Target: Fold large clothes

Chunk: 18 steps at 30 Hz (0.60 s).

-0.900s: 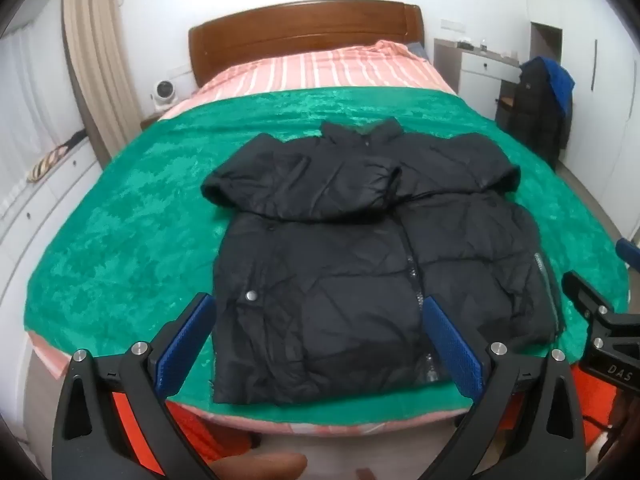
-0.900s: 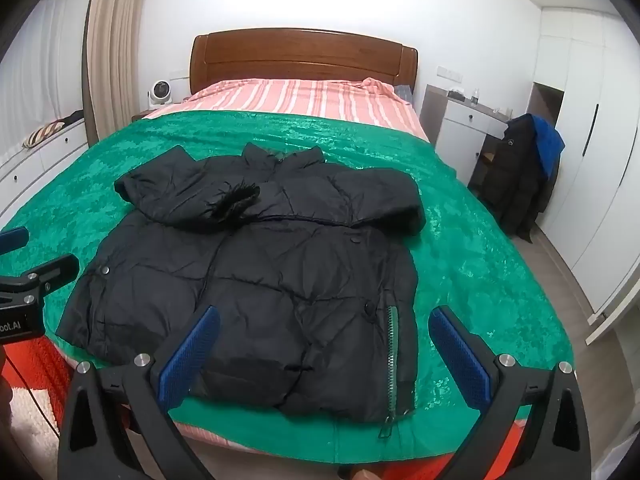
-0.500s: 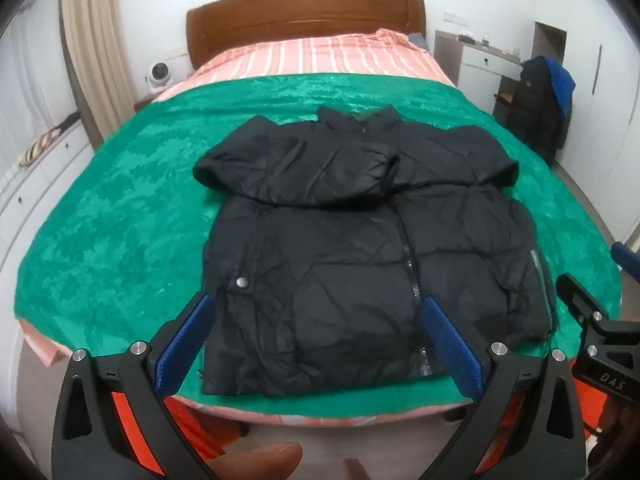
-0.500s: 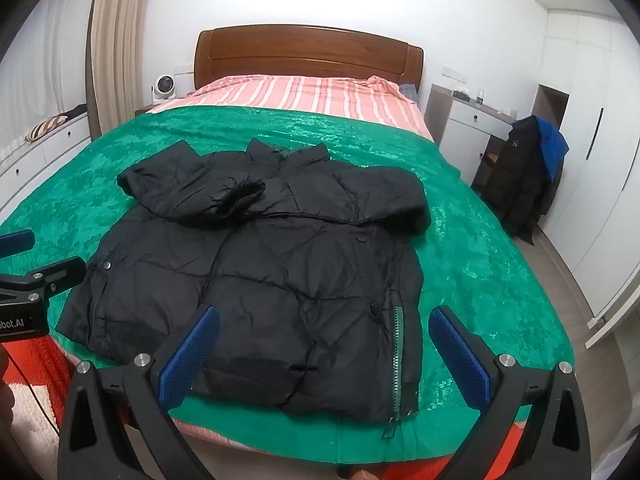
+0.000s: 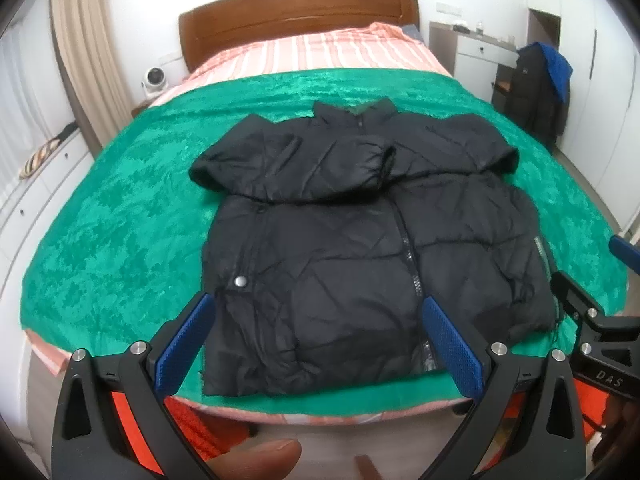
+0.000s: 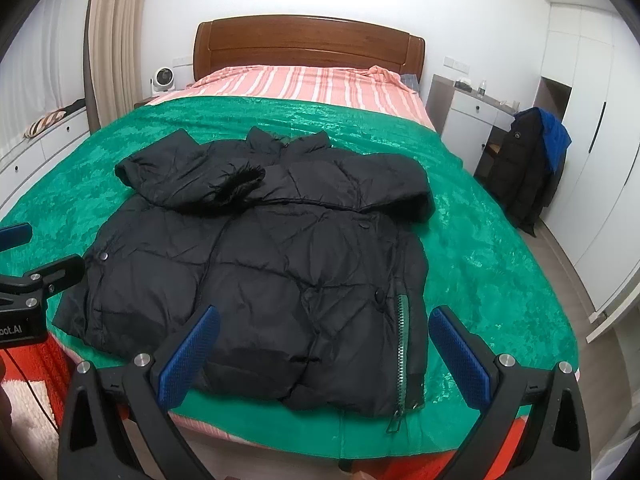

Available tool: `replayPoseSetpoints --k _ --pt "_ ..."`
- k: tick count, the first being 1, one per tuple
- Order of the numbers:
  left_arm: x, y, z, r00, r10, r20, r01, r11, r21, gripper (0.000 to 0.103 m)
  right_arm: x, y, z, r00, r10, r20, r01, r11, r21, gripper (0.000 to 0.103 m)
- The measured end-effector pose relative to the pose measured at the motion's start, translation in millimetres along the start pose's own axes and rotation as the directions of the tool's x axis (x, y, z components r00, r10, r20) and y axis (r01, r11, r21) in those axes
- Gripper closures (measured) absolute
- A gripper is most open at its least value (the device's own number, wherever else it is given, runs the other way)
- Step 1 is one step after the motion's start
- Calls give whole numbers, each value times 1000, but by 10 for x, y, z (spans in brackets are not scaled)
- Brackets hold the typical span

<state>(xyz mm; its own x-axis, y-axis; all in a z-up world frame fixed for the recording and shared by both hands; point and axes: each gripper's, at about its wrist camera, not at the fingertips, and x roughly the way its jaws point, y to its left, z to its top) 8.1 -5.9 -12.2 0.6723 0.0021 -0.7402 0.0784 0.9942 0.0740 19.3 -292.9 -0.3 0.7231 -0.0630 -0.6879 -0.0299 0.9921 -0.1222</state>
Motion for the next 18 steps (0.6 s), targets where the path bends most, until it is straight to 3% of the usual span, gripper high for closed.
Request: replayPoseSetpoints --k 18 --pt "48 9 -8 999 -15 -37 14 1000 -4 0 6 4 -25 1000 -2 -3 2 1000 5 0"
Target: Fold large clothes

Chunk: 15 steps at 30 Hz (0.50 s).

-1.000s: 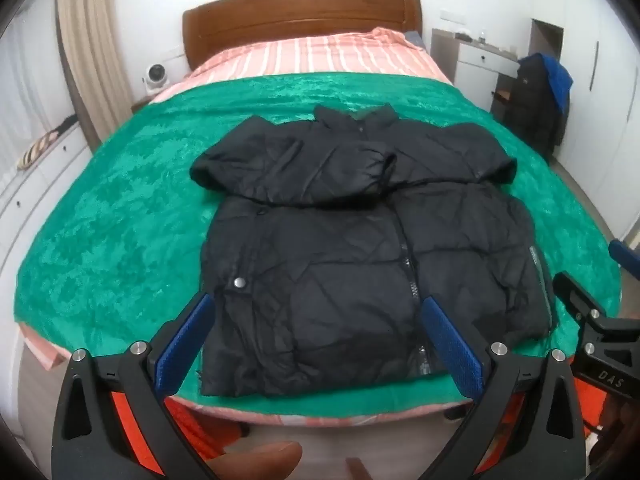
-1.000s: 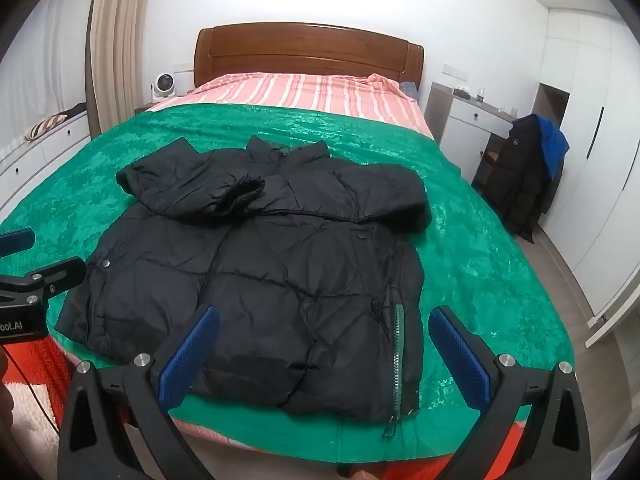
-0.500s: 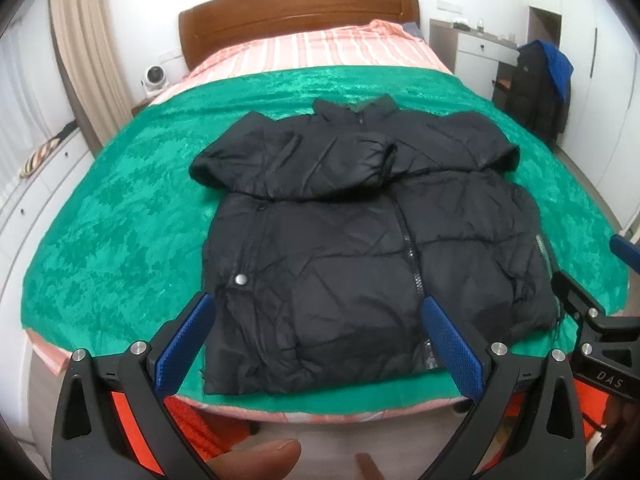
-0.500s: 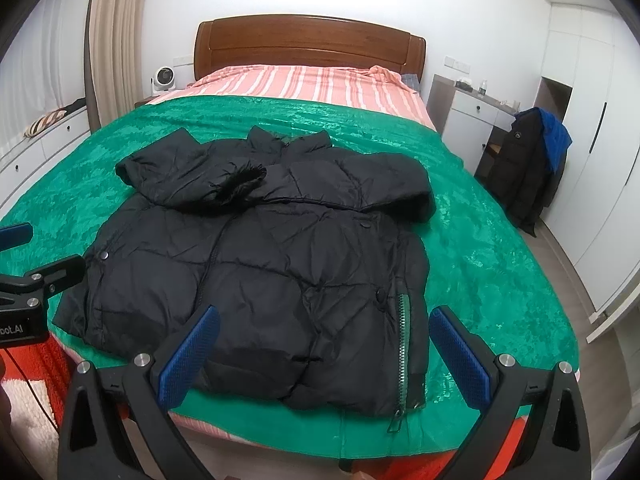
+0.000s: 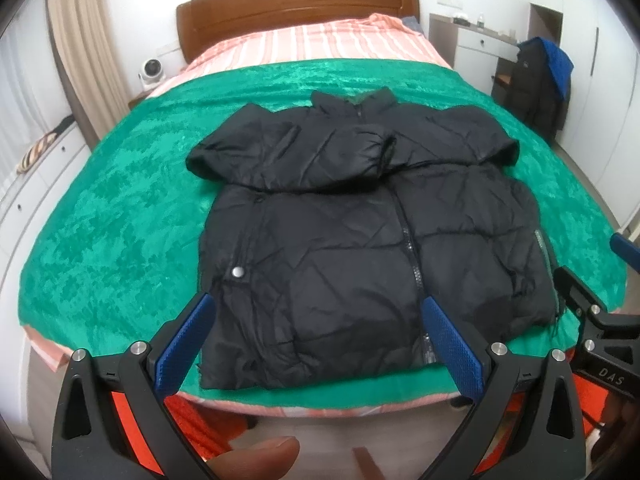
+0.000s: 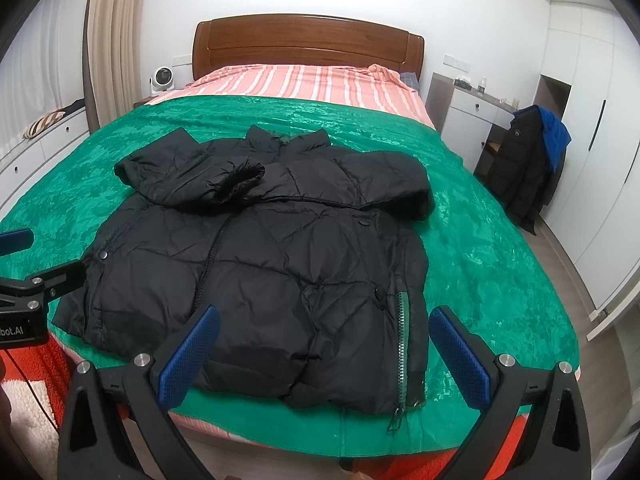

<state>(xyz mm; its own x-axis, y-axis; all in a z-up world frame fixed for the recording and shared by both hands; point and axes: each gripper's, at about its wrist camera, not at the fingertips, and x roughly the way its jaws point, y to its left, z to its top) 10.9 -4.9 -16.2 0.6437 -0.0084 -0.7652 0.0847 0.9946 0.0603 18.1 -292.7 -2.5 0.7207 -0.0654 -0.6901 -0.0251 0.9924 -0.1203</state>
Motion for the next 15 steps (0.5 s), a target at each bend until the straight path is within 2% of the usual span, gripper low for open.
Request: replayPoseSetpoints --k 3,7,15 --pt "-18 12 -8 1000 -8 -1 8 1000 0 0 1 4 10 1000 -2 -7 2 1000 0 0" --pt "-53 -7 -22 1000 16 23 -16 1000 16 0 -72 16 24 1000 3 10 -3 1000 5 0" --pt "-51 -139 -29 999 -28 23 28 999 29 0 -54 15 -37 999 49 -6 -49 999 21 0"
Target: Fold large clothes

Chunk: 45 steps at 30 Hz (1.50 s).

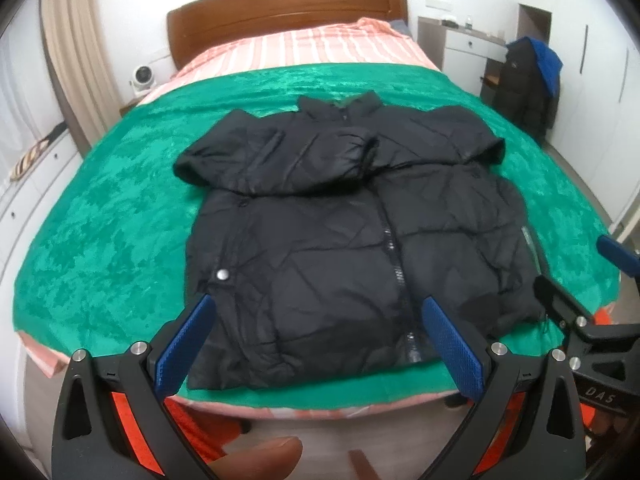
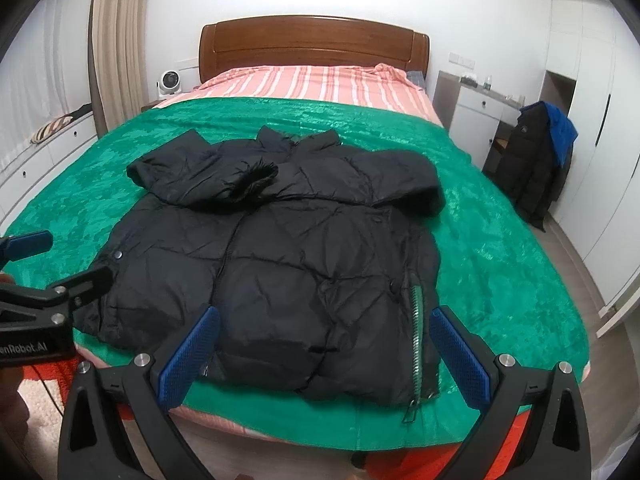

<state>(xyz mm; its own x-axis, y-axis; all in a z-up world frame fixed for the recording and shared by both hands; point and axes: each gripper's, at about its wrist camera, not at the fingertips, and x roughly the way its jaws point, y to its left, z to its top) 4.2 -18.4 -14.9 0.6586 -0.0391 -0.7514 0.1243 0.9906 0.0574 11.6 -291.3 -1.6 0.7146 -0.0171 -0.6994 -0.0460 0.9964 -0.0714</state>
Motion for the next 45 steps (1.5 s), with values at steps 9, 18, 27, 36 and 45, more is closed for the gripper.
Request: replayPoseSetpoints --k 9,18,27,36,45 --pt "24 -196 -40 1000 -7 -10 8 998 56 0 6 -81 -33 1000 8 -2 -8 999 35 0" --pt "43 -161 -42 1000 -6 -16 7 999 49 0 12 -113 -33 1000 10 -11 -9 999 47 0" --pt "84 -64 -50 999 -10 -36 11 1000 17 0 4 -97 -38 1000 3 -5 -2 999 36 0" --pt "86 -75 -68 999 -13 -41 13 1000 19 0 6 -100 -37 1000 0 -5 0 999 38 0" --pt "78 -108 -81 999 -20 -44 22 999 36 0 8 -101 -39 1000 0 -4 0 999 36 0"
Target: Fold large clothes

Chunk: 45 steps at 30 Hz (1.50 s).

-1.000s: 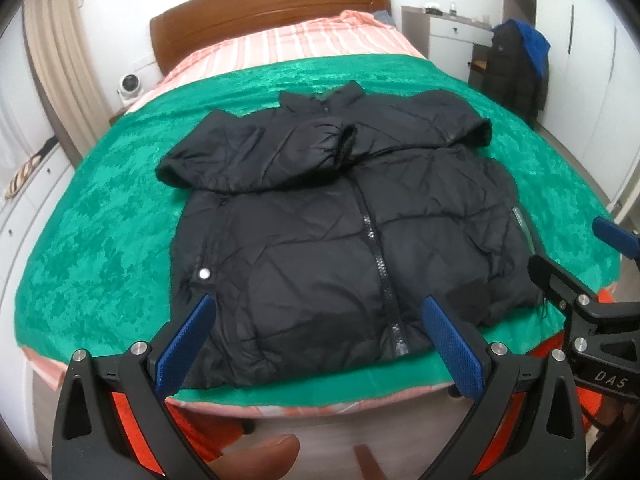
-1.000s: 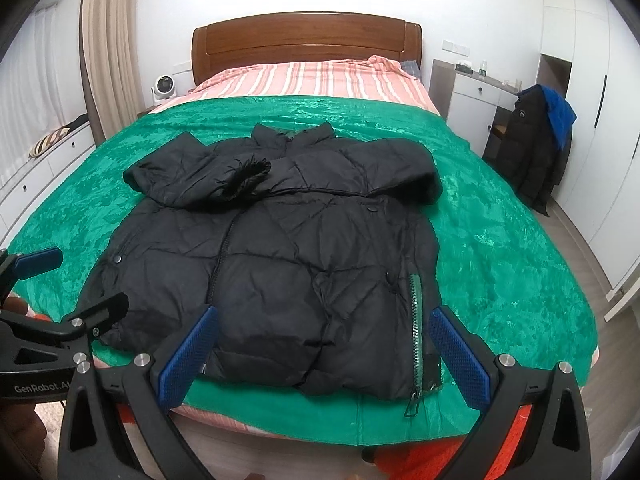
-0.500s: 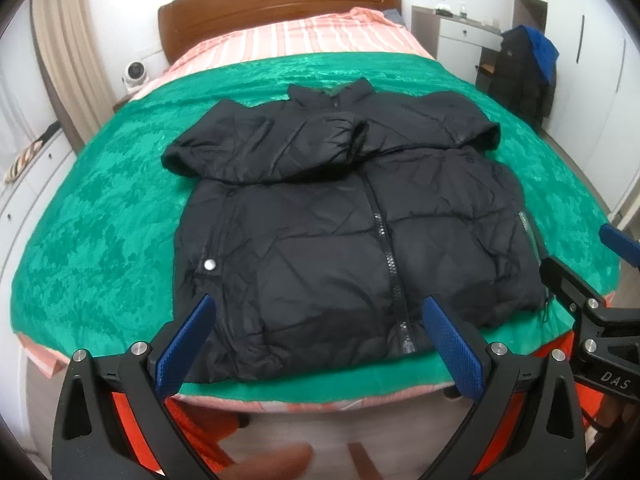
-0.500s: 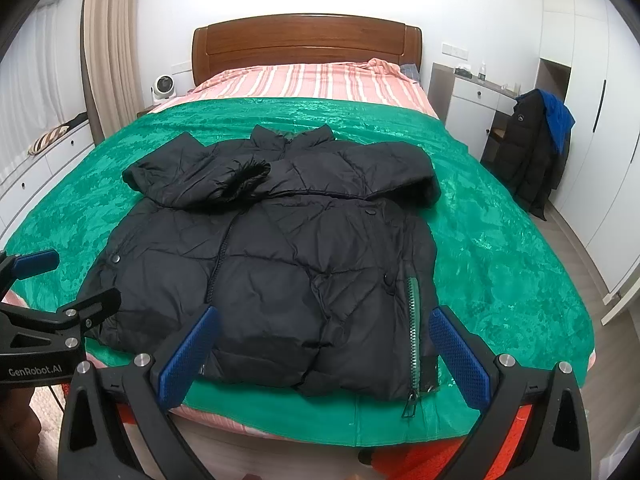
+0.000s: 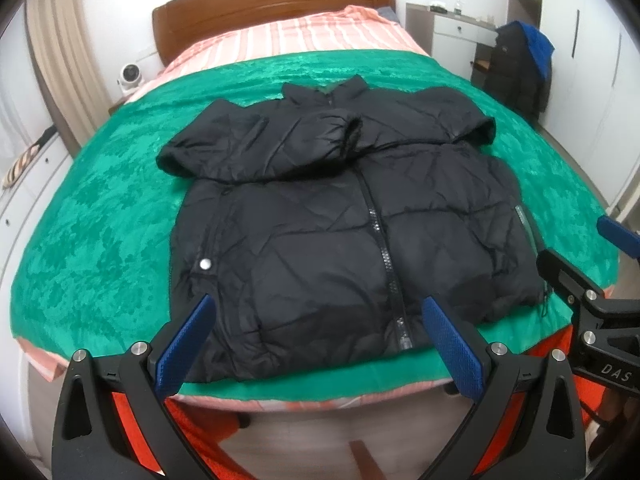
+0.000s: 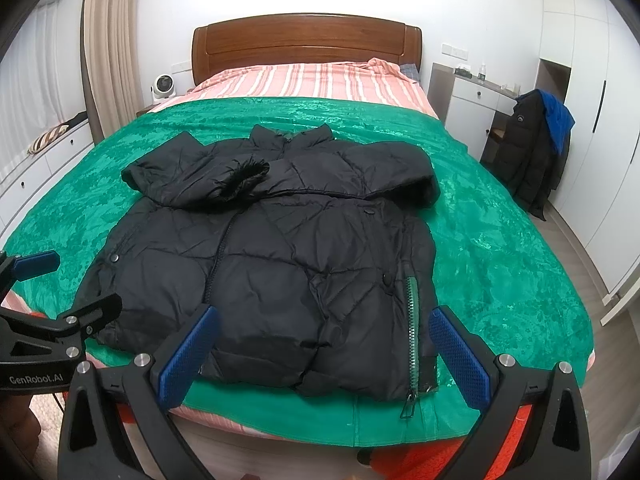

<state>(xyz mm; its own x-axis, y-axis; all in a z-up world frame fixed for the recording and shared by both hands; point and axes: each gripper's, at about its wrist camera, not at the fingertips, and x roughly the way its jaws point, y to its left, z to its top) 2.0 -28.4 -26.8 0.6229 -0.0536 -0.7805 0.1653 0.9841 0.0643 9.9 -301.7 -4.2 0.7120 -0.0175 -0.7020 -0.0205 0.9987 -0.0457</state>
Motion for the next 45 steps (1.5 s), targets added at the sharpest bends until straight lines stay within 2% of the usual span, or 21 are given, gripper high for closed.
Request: replayPoseSetpoints --k 30,45 --pt "33 -20 -35 1000 2 -13 -2 1000 -1 0 21 -80 -36 1000 -21 -7 21 1000 12 0" --pt "97 157 -25 1000 5 -18 -6 999 -53 0 61 44 -18 999 -35 -23 34 999 -32 0"
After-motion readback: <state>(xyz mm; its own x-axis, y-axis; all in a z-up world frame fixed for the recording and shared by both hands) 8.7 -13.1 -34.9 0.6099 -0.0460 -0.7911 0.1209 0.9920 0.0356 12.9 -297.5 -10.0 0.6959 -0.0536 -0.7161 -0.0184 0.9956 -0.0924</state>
